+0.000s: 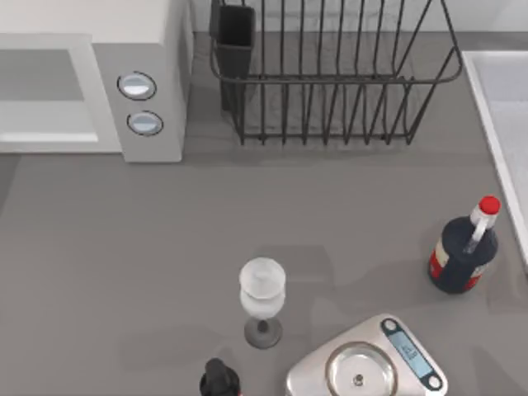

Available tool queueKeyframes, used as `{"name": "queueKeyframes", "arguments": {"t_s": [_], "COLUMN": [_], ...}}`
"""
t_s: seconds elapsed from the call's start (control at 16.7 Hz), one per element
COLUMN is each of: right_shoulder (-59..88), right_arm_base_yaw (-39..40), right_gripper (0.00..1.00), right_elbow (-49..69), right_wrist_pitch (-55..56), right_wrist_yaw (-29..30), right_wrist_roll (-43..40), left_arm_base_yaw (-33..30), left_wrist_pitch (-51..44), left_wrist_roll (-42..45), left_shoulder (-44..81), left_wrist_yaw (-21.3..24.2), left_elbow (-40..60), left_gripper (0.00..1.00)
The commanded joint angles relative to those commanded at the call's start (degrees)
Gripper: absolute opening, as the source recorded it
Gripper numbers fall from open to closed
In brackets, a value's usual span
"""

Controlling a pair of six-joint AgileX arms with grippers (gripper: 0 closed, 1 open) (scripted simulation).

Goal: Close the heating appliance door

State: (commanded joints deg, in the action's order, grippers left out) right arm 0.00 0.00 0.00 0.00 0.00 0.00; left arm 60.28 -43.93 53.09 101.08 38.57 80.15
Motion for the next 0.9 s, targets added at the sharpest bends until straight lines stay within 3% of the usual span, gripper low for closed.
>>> {"name": "queueKeyframes", "arguments": {"t_s": [0.3, 0.9], "right_shoulder": [0.0, 0.0], "right_arm_base_yaw": [0.0, 0.0], "right_gripper": [1.0, 1.0], "right_elbow": [0.0, 0.0], "right_wrist_pitch": [0.0, 0.0], "right_wrist_yaw": [0.0, 0.0], "right_wrist_roll": [0.0, 0.0], "left_arm_base_yaw": [-0.2, 0.1], "left_wrist_pitch": [2.0, 21.3], "left_wrist_roll": [0.0, 0.3], "left_shoulder": [0.4, 6.6], "left_wrist_yaw": [-0.2, 0.1], "left_elbow": [-1.5, -14.8], "left_gripper": [0.0, 0.0]}}
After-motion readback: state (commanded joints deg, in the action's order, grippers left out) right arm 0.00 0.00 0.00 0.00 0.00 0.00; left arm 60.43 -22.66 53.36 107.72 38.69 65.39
